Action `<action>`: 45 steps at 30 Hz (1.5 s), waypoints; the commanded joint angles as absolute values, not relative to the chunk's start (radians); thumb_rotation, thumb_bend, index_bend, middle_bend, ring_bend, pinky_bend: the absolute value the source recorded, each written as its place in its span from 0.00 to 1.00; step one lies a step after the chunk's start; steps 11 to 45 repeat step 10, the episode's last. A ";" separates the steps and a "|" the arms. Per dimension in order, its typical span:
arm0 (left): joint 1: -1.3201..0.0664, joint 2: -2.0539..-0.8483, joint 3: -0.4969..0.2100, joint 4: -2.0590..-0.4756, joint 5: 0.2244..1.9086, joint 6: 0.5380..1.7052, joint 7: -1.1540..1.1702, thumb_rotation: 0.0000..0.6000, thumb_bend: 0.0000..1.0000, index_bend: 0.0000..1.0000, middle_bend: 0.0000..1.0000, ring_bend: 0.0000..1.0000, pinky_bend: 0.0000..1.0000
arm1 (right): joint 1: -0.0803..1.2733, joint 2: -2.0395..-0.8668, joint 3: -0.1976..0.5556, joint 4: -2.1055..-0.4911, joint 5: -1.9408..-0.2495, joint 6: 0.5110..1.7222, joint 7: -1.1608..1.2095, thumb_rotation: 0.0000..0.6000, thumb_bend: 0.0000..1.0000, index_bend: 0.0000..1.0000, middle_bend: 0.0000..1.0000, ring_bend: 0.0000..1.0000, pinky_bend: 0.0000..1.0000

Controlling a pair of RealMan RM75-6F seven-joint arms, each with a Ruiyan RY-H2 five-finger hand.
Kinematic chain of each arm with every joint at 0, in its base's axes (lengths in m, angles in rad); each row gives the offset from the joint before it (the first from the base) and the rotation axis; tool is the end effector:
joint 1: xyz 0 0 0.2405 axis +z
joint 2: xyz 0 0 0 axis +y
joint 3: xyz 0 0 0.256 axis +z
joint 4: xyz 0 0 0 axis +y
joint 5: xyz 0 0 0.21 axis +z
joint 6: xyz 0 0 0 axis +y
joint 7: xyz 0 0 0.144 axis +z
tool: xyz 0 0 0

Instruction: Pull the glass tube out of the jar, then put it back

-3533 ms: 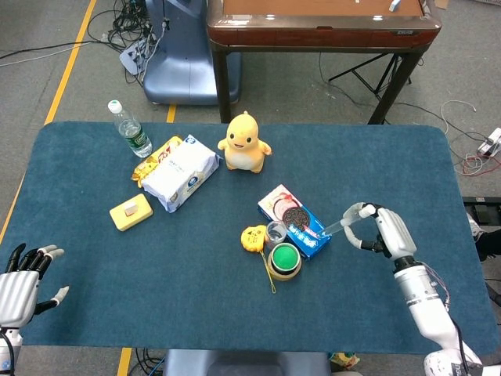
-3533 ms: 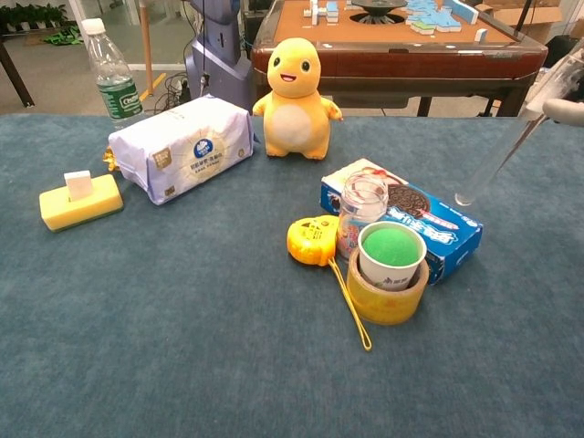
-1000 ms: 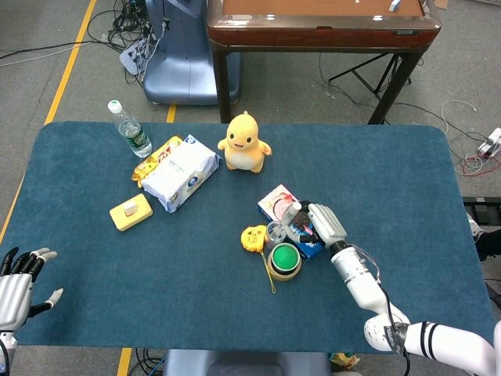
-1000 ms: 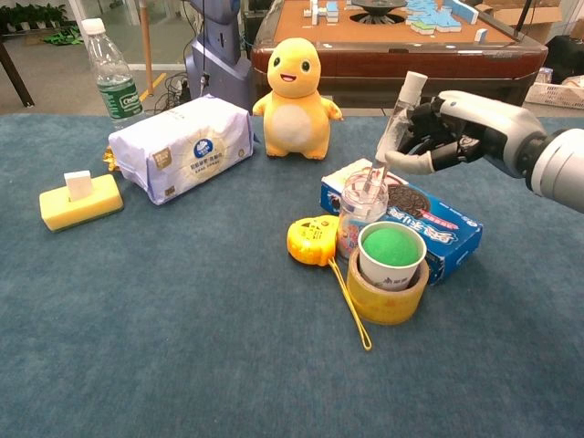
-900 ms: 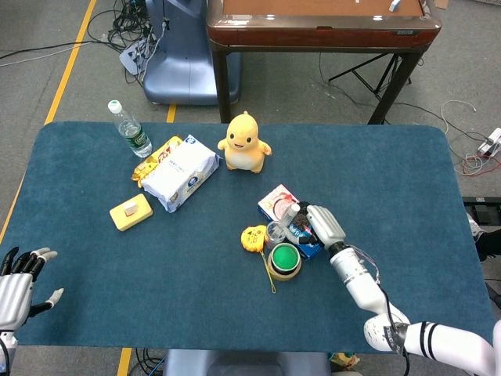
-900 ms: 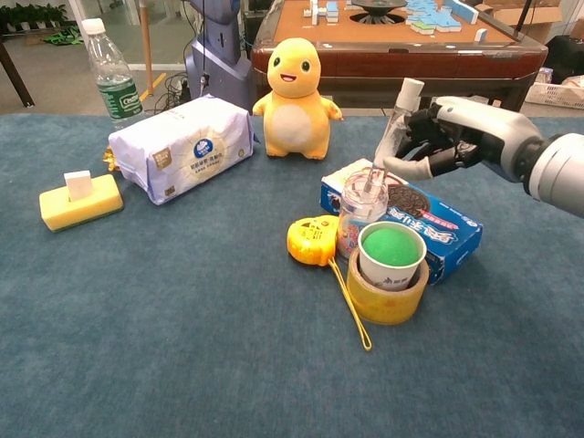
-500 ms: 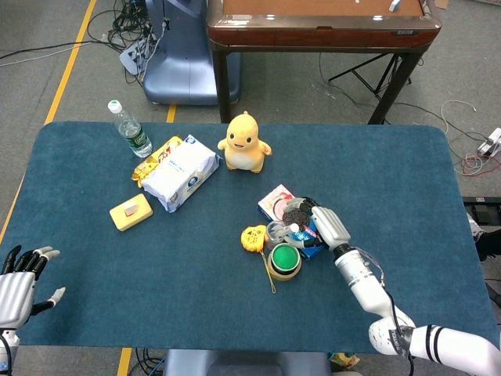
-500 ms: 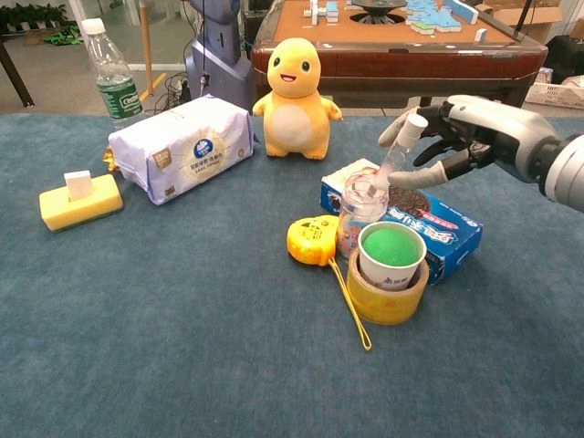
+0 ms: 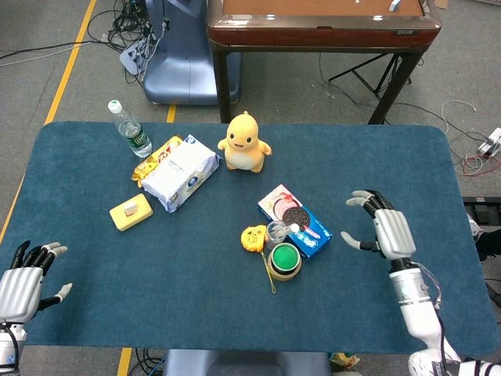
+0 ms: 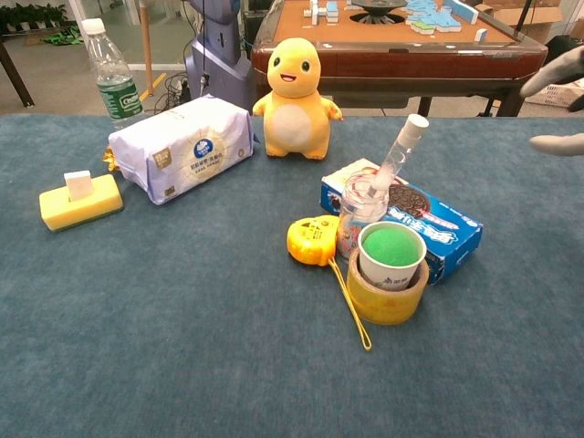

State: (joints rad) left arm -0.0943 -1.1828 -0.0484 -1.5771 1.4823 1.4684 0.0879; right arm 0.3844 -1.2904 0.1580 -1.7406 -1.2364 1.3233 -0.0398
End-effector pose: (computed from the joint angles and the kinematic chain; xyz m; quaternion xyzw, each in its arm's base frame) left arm -0.3138 0.1838 0.1402 -0.6054 -0.3772 -0.3662 0.5976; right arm -0.2257 -0.2741 0.0955 0.5590 -0.4698 0.4783 0.4879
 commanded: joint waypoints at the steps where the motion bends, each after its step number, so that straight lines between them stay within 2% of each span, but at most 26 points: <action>1: -0.100 -1.186 -0.050 -1.578 1.487 1.465 0.090 1.00 0.24 0.25 0.20 0.16 0.02 | 0.298 -1.227 0.117 -1.793 -1.266 1.421 -0.107 1.00 0.28 0.32 0.24 0.13 0.22; 10: -0.105 -1.185 -0.050 -1.585 1.489 1.465 0.094 1.00 0.24 0.25 0.20 0.16 0.02 | 0.196 -1.164 0.085 -1.821 -1.270 1.497 -0.090 1.00 0.28 0.32 0.24 0.13 0.22; 45: -0.105 -1.185 -0.050 -1.585 1.489 1.465 0.094 1.00 0.24 0.25 0.20 0.16 0.02 | 0.196 -1.164 0.085 -1.821 -1.270 1.497 -0.090 1.00 0.28 0.32 0.24 0.13 0.22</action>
